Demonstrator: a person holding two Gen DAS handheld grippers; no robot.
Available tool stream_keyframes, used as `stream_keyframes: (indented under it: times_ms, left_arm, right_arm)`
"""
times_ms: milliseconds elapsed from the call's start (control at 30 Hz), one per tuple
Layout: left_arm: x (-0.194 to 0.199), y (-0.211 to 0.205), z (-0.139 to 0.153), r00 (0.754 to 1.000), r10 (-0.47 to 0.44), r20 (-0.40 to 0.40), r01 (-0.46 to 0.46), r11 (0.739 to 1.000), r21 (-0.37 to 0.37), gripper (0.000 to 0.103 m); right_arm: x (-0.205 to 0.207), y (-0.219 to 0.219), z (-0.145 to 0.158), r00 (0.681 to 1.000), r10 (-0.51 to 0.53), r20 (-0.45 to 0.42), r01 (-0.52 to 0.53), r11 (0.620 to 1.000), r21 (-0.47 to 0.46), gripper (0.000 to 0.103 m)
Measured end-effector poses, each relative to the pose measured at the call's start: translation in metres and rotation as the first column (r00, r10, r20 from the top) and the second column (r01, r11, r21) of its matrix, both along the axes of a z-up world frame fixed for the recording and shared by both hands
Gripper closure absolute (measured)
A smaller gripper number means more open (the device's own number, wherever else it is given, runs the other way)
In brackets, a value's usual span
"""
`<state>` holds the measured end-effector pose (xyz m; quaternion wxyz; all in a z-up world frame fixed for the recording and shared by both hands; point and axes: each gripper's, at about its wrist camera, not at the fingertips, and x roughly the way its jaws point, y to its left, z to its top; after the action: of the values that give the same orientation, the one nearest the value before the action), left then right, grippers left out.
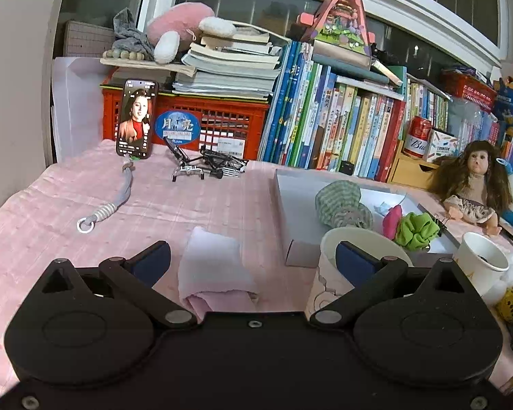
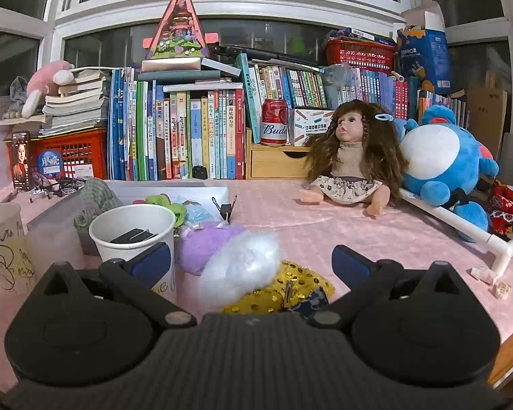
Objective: Organize soft objects
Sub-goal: 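Withdraw both open tools from the tray, then grasp the folded pink towel with the left tool while the right tool grasps the dark blue pouch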
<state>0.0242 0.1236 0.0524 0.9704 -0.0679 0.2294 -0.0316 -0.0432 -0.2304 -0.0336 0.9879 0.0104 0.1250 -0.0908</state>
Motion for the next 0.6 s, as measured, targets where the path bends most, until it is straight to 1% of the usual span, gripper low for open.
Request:
stream_keyframes:
  times_ms: [200,333,467,600]
  left_arm:
    - [-0.006,0.009,0.002,0.999,0.047,0.008,-0.048,0.999,0.013,0.001]
    - [-0.002,0.020,-0.008,0.994,0.105,-0.032,-0.105,0.994,0.011,0.001]
    - [0.006,0.030,-0.023,0.985,0.146,-0.088,-0.149,0.989,-0.022,0.003]
    - [0.015,0.038,-0.035,0.976,0.168,-0.136,-0.180,0.980,-0.081,0.006]
  right_arm:
    - [-0.006,-0.002,-0.006,1.000,0.011,-0.013,-0.011,1.000,0.012,0.001]
    - [-0.008,0.000,-0.011,1.000,-0.004,-0.031,0.005,1.000,0.007,0.004]
    - [-0.010,-0.003,-0.018,0.998,-0.026,-0.056,0.027,1.000,0.014,0.007]
    - [-0.015,-0.004,-0.026,0.996,-0.035,-0.082,0.037,0.999,0.023,0.007]
